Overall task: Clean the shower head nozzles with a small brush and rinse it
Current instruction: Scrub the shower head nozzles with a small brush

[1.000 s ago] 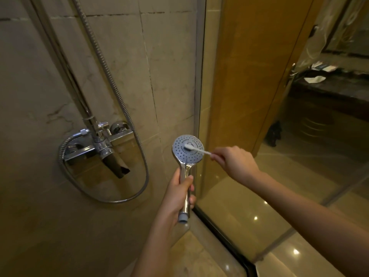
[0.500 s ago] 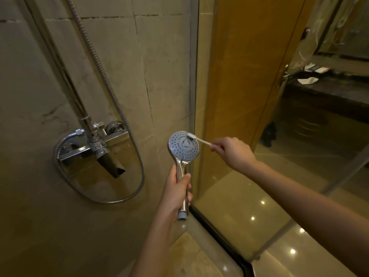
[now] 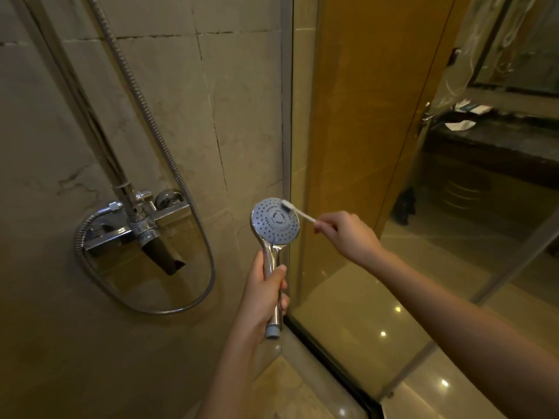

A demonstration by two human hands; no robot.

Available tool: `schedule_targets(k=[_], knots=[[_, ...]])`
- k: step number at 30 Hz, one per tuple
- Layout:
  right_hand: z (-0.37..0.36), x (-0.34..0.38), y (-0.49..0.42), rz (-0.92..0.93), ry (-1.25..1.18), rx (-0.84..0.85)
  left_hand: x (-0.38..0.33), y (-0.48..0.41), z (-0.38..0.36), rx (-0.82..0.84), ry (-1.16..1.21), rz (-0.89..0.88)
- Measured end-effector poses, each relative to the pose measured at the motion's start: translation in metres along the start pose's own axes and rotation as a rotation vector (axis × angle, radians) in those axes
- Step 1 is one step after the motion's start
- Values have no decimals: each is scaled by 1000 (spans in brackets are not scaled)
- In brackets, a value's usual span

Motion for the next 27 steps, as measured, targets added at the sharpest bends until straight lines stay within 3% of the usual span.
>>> schedule_targets(k=[5, 16, 19, 23, 27], knots=[[-7, 8, -3, 30, 42, 55, 1, 1, 3, 1, -4, -19], [22, 17, -26, 55, 158, 6, 2, -2, 5, -24, -55, -58], [13, 33, -21, 180, 276, 53, 4, -3, 8, -23, -16, -44], [21, 19, -25, 136, 238, -12, 10, -4, 2, 28, 36, 13], [10, 17, -22, 150, 266, 25, 13, -6, 3, 57, 138, 61]])
Point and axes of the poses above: each hand's wrist, its own y-axis away from the middle knuckle, its own z-axis out of the back of the hand, x = y × z, the point moved 10 cm from there along -y, towards the middle knuckle, and after that the axes turned 6 degrees about z, right-handed, at the moved point
